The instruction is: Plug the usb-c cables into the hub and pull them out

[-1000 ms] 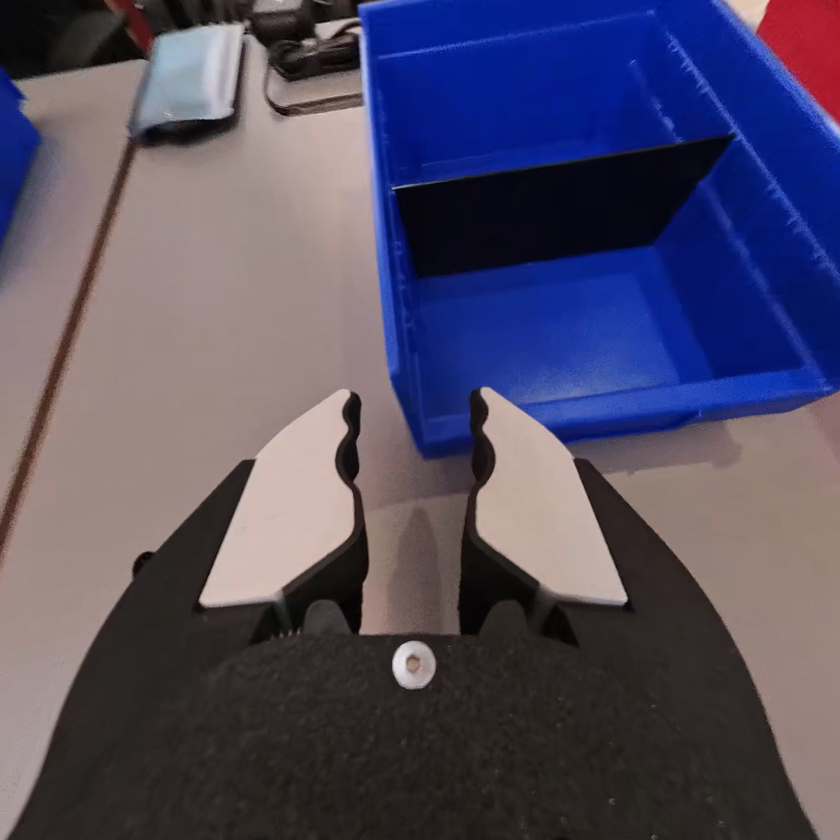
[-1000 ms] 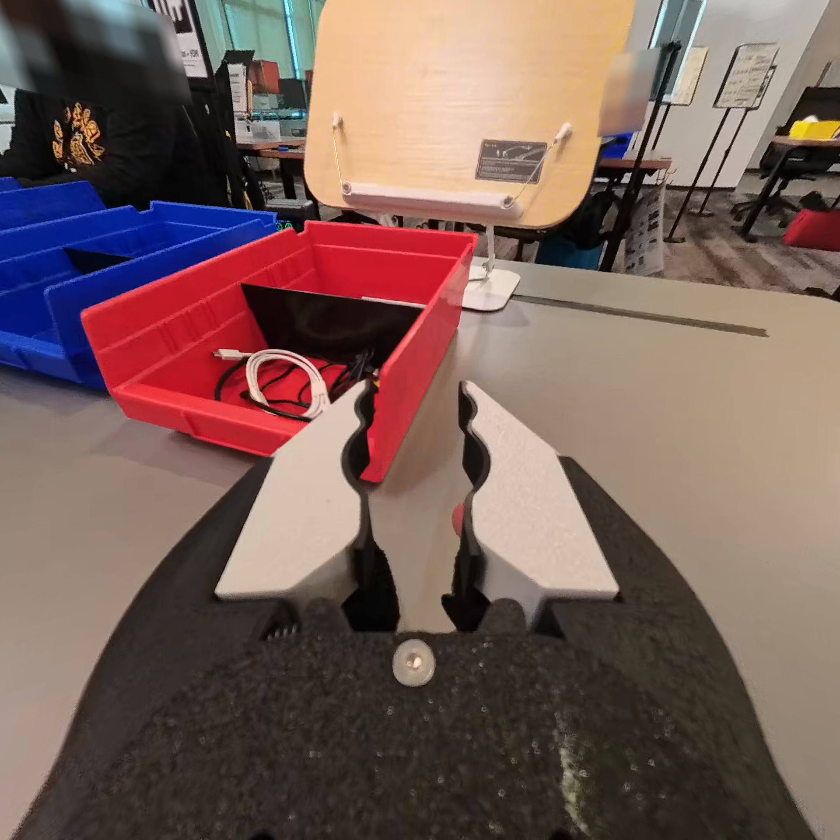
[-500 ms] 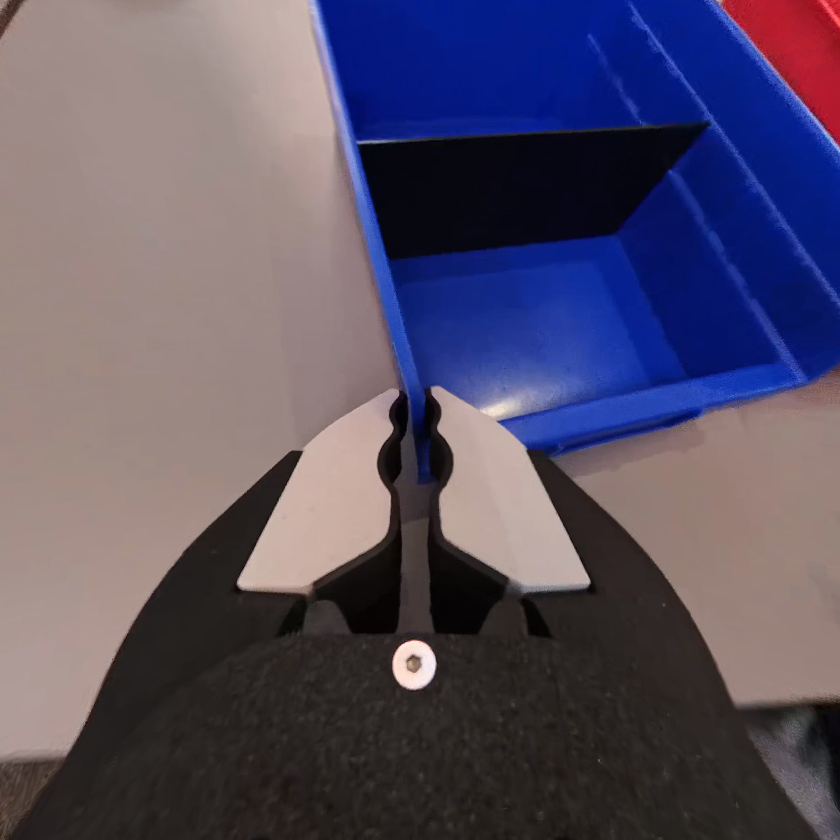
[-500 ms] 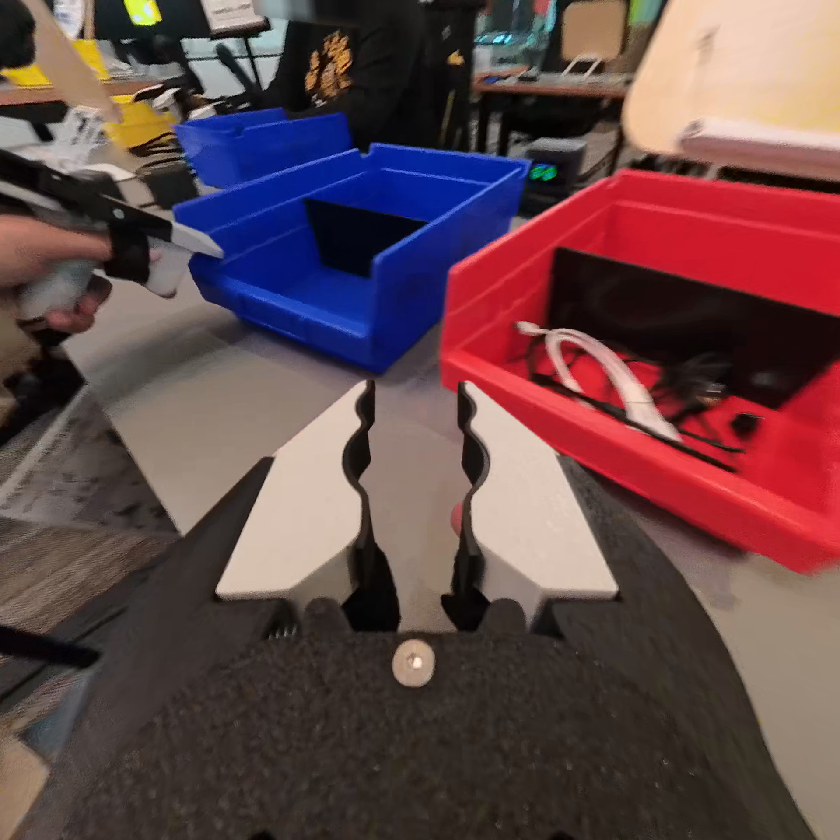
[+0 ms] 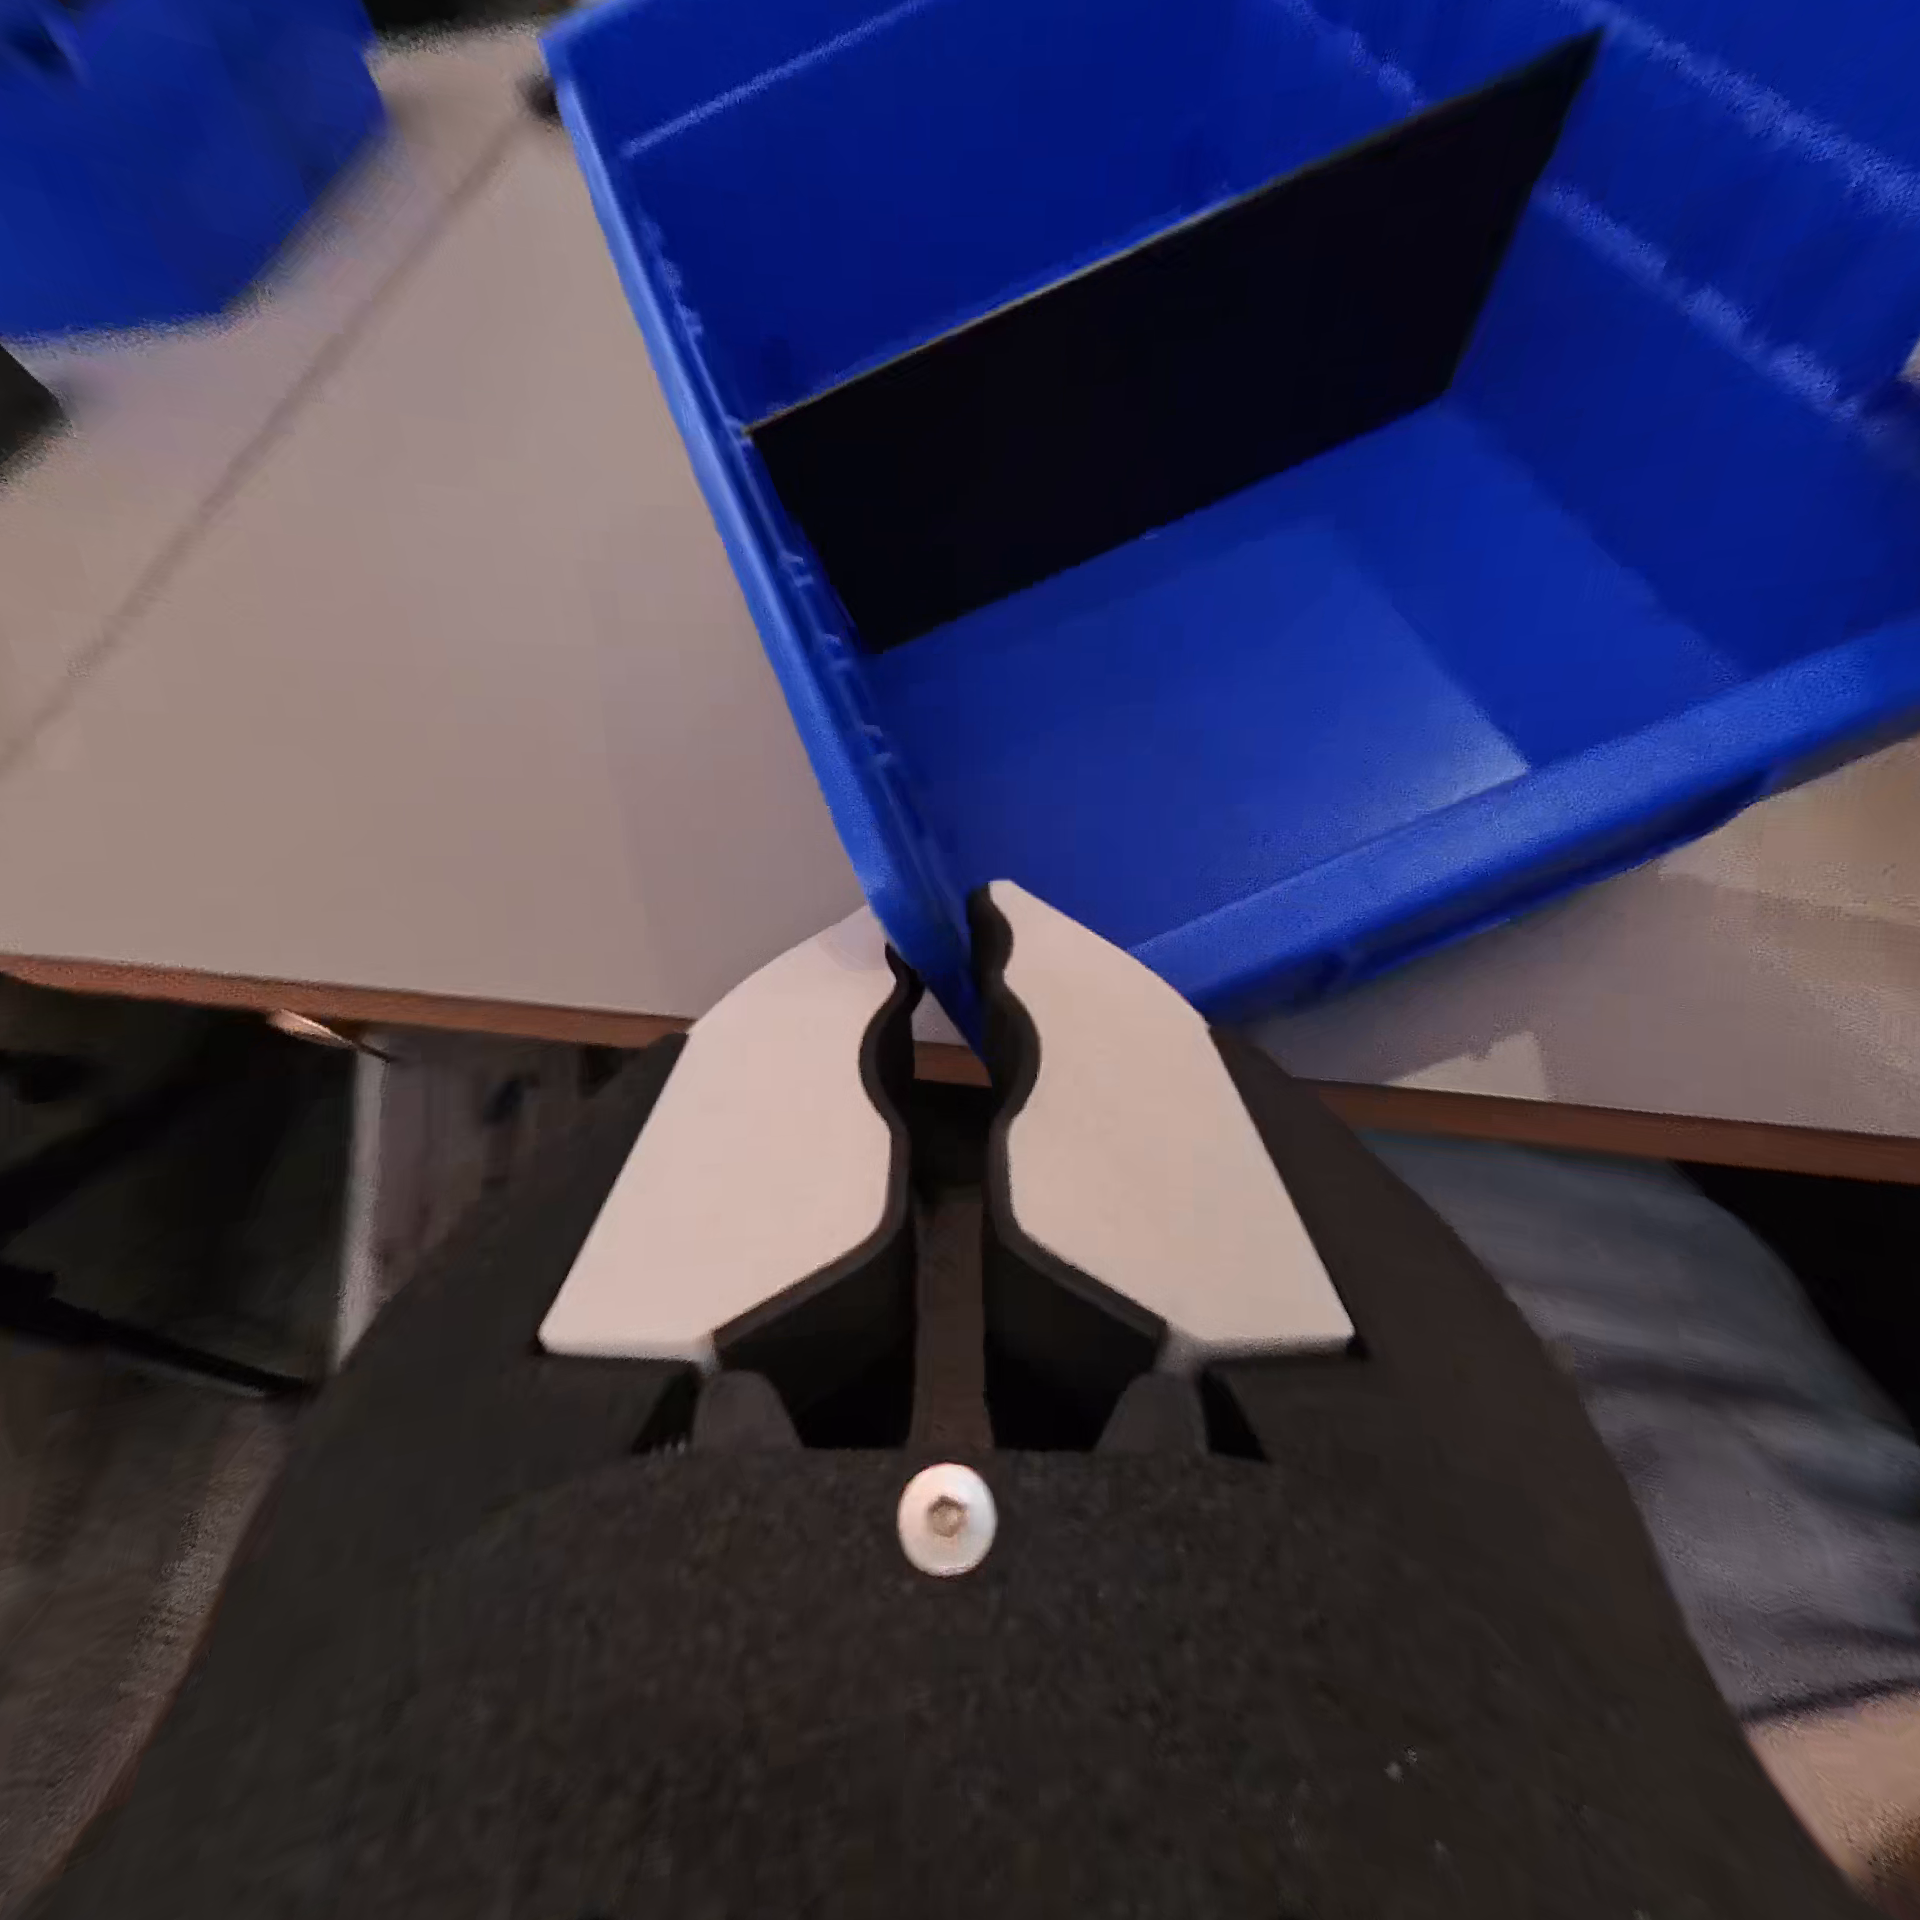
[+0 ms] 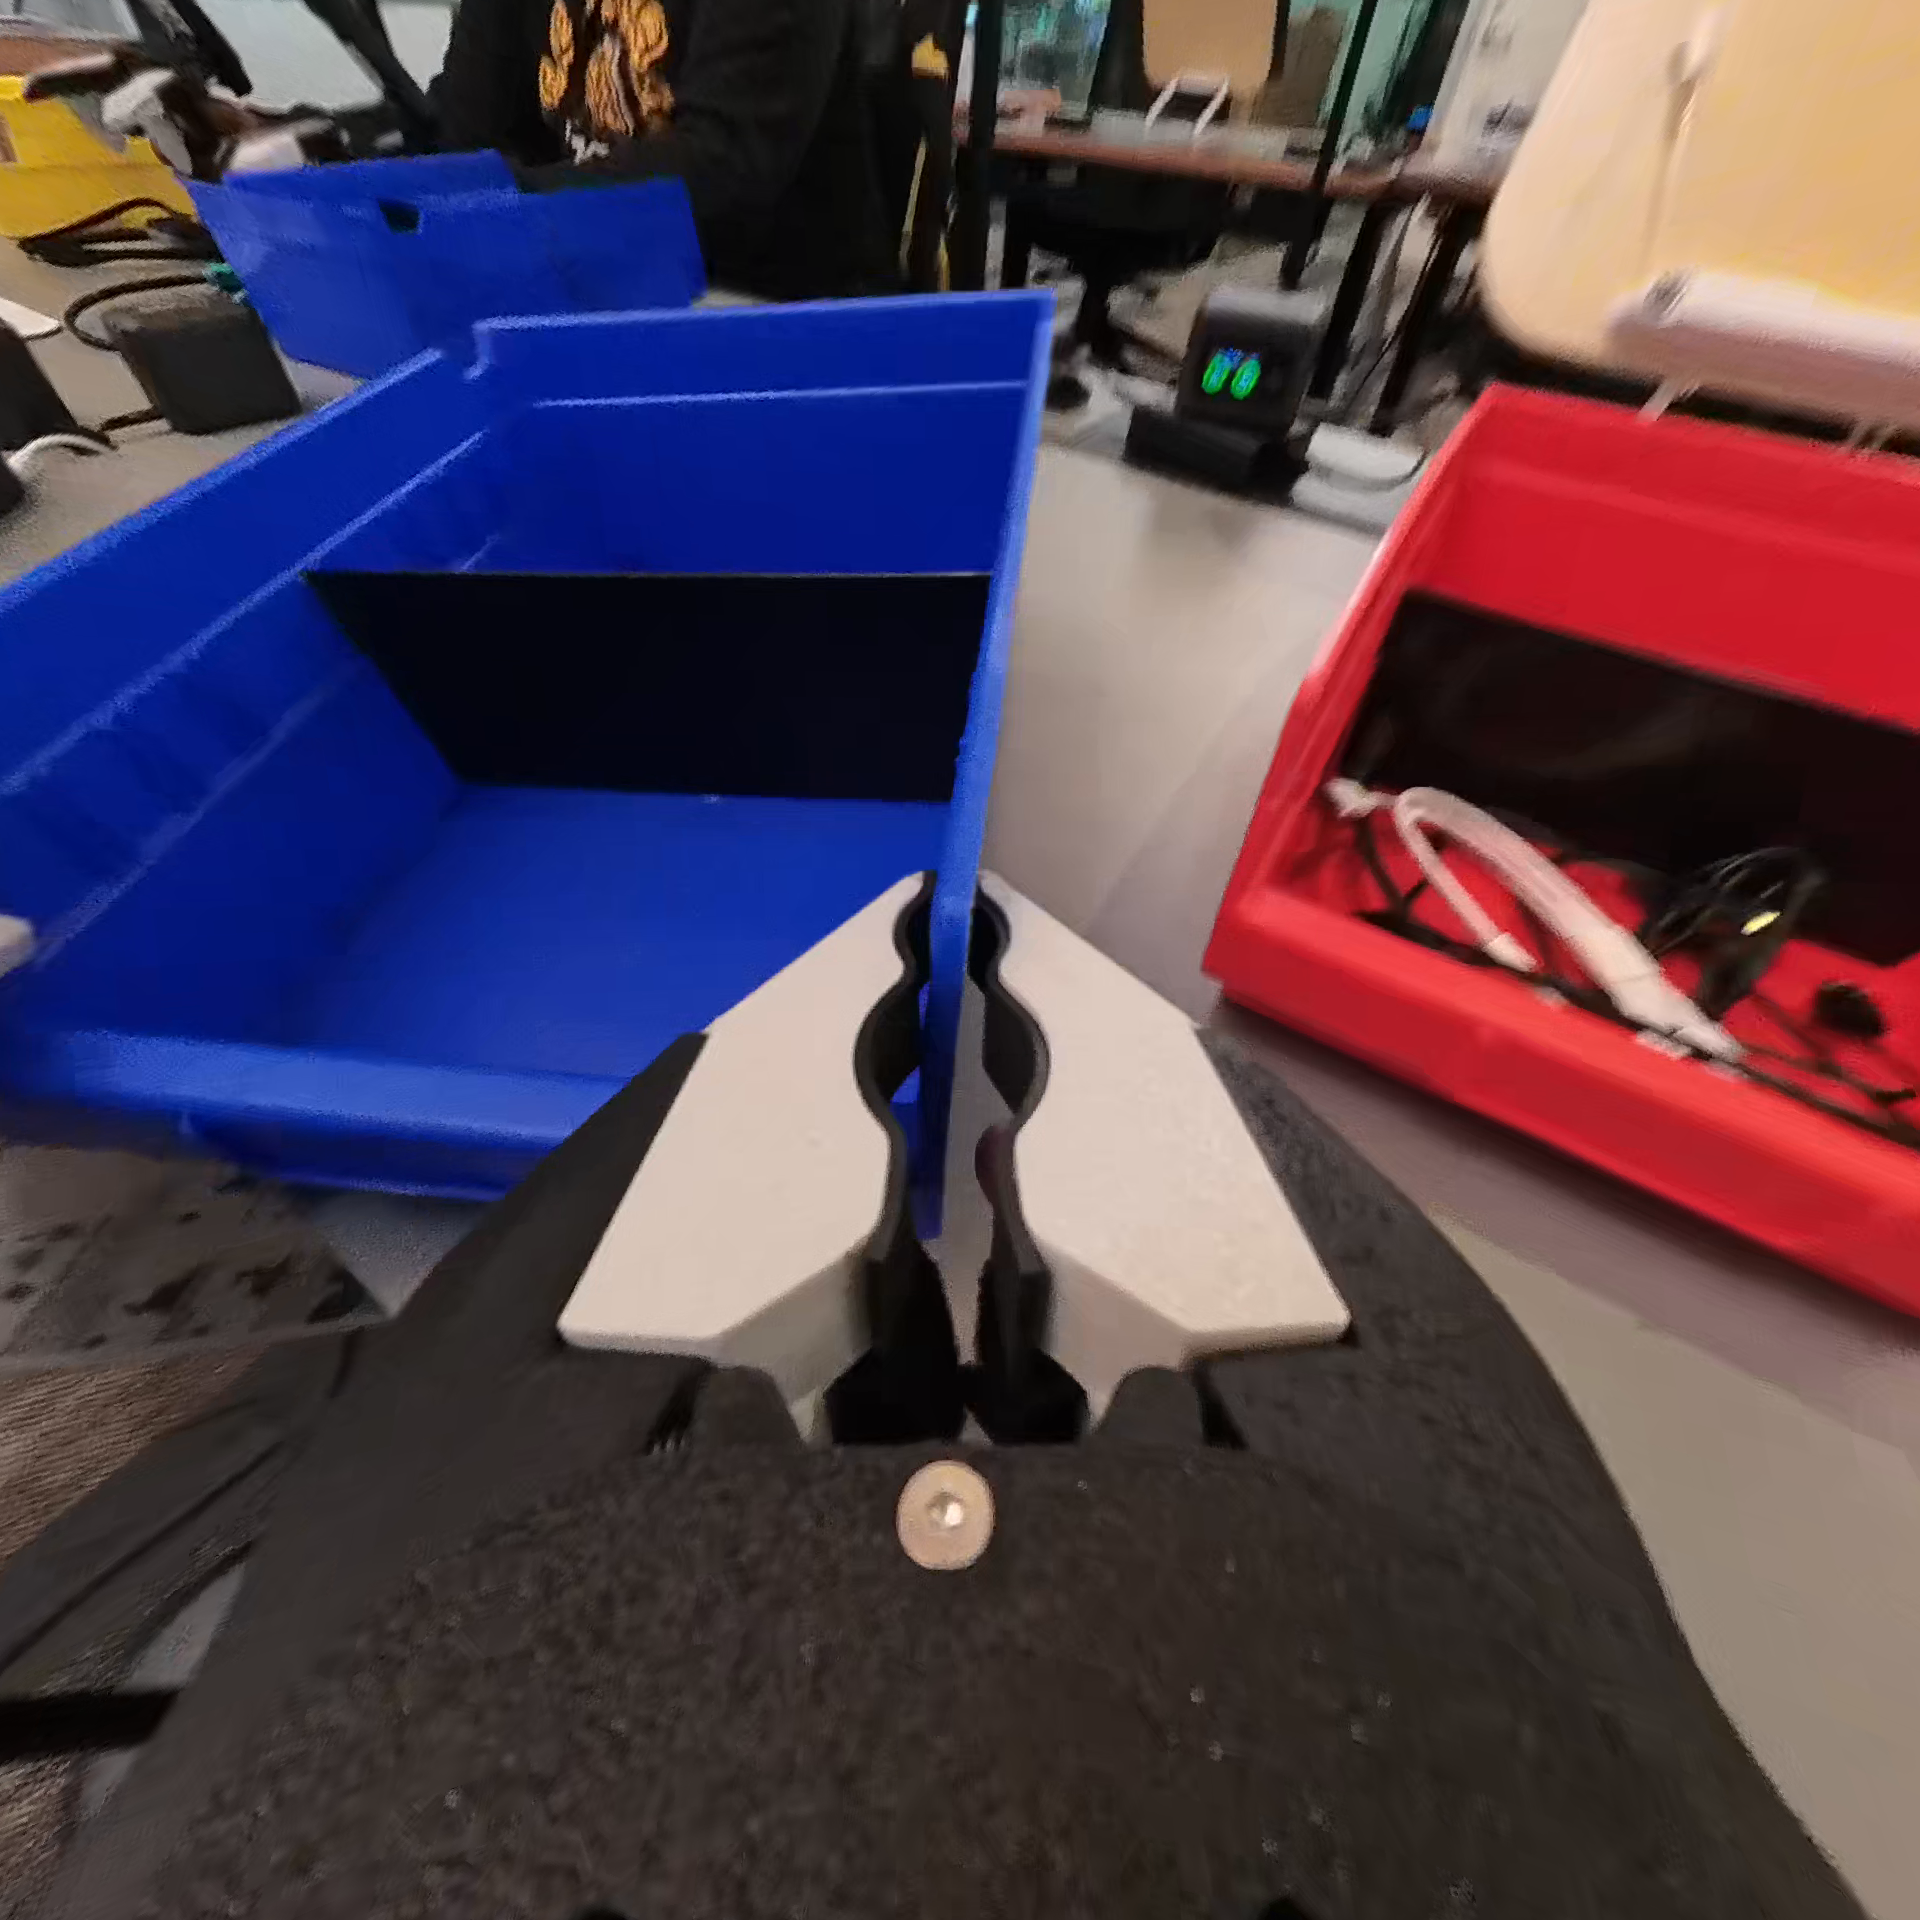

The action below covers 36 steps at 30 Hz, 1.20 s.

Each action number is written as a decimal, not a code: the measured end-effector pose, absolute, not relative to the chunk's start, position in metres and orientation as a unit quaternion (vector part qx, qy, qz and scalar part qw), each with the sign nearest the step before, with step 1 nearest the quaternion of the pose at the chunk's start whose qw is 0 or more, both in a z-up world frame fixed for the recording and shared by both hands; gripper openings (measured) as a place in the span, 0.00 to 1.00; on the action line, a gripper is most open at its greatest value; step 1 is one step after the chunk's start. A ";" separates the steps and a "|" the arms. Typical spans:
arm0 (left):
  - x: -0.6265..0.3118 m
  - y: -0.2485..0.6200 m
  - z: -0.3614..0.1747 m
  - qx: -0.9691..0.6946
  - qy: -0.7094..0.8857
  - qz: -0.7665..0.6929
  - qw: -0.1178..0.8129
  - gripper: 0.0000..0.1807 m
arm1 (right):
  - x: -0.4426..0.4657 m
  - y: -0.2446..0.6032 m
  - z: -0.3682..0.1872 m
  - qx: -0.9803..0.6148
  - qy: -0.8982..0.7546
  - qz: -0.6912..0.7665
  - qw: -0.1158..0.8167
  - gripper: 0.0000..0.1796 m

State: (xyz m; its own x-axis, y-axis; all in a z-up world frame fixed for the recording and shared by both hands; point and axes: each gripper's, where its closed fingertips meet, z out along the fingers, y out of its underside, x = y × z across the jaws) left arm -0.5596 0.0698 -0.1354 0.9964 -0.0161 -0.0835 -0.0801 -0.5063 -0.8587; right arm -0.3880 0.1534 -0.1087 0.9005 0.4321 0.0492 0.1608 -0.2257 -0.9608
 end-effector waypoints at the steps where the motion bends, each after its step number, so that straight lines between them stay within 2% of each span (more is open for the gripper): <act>1: -0.557 0.068 -0.127 -0.854 0.041 0.062 0.515 0.05 | -0.386 0.153 -0.097 -0.762 -0.193 0.111 0.608 0.02; 6: -0.528 0.079 -0.040 -0.769 0.043 0.073 0.633 0.04 | -0.355 0.150 -0.020 -0.703 -0.157 0.121 0.683 0.02; 11: -0.446 0.123 0.042 -0.706 0.119 0.026 0.698 0.04 | -0.270 0.162 0.064 -0.654 -0.094 0.098 0.744 0.02; 17: -0.289 0.182 0.066 -0.673 0.233 -0.072 0.698 0.05 | -0.113 0.173 0.112 -0.639 -0.024 -0.007 0.769 0.01; 21: -0.171 0.212 0.029 -0.697 0.273 -0.130 0.651 0.05 | 0.003 0.176 0.080 -0.675 0.033 -0.073 0.734 0.01; 26: -0.064 0.239 -0.055 -0.745 0.317 -0.084 0.581 0.05 | 0.118 0.191 -0.016 -0.768 0.042 -0.148 0.621 0.02; 29: -0.029 0.229 -0.084 -0.757 0.324 -0.097 0.559 0.05 | 0.157 0.189 -0.063 -0.805 0.061 -0.101 0.581 0.02; 32: -0.011 0.219 -0.103 -0.764 0.317 -0.097 0.554 0.05 | 0.178 0.188 -0.098 -0.805 0.070 -0.054 0.587 0.02; 36: -0.008 0.219 -0.113 -0.764 0.301 -0.116 0.559 0.05 | 0.183 0.188 -0.101 -0.801 0.061 -0.063 0.592 0.02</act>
